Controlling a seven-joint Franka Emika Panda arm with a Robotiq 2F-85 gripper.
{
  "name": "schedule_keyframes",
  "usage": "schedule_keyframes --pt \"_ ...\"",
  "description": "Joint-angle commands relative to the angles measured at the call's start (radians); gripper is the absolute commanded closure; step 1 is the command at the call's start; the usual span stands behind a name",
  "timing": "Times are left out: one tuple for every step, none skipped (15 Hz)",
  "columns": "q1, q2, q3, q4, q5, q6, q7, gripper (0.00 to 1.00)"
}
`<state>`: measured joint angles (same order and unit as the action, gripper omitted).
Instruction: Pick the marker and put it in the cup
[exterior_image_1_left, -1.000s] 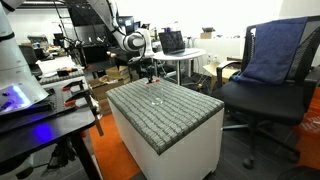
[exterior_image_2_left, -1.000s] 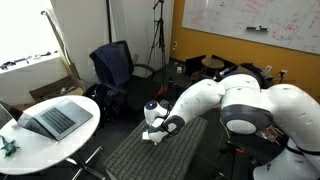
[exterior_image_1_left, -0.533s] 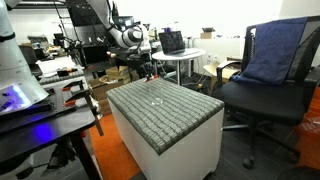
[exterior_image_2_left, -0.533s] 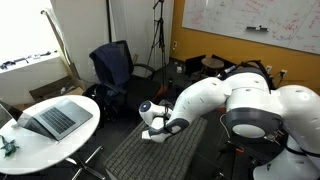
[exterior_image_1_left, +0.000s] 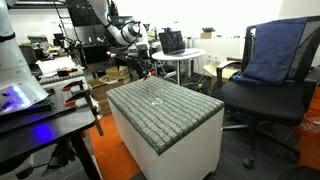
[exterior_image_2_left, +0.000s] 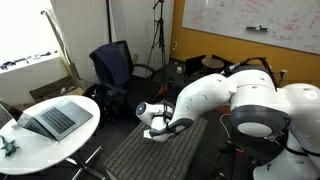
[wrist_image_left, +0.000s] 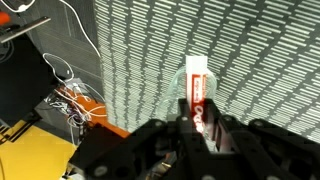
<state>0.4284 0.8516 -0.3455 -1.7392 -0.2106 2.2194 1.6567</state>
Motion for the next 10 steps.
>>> schedule_keyframes --pt "-0.013 -0.05 0.019 -0.019 -0.069 -0.091 0.108 0.95" --pt "-0.016 -0.051 0.019 -0.016 -0.081 -0.114 0.136 0.95" --pt "-0.022 -0.051 0.023 -0.014 -0.093 -0.13 0.159 0.95" --pt "-0.028 -0.049 0.024 -0.011 -0.107 -0.146 0.182 0.95" --pt "-0.033 -0.047 0.025 -0.006 -0.117 -0.163 0.203 0.95" --pt "-0.038 -0.041 0.026 0.001 -0.132 -0.174 0.223 0.95" --pt "-0.044 -0.038 0.027 0.004 -0.147 -0.186 0.238 0.95" --pt "-0.049 -0.036 0.028 0.007 -0.159 -0.196 0.253 0.95" --pt "-0.052 -0.037 0.027 0.006 -0.176 -0.203 0.271 0.95" --pt "-0.054 -0.038 0.024 0.005 -0.191 -0.211 0.291 0.95"
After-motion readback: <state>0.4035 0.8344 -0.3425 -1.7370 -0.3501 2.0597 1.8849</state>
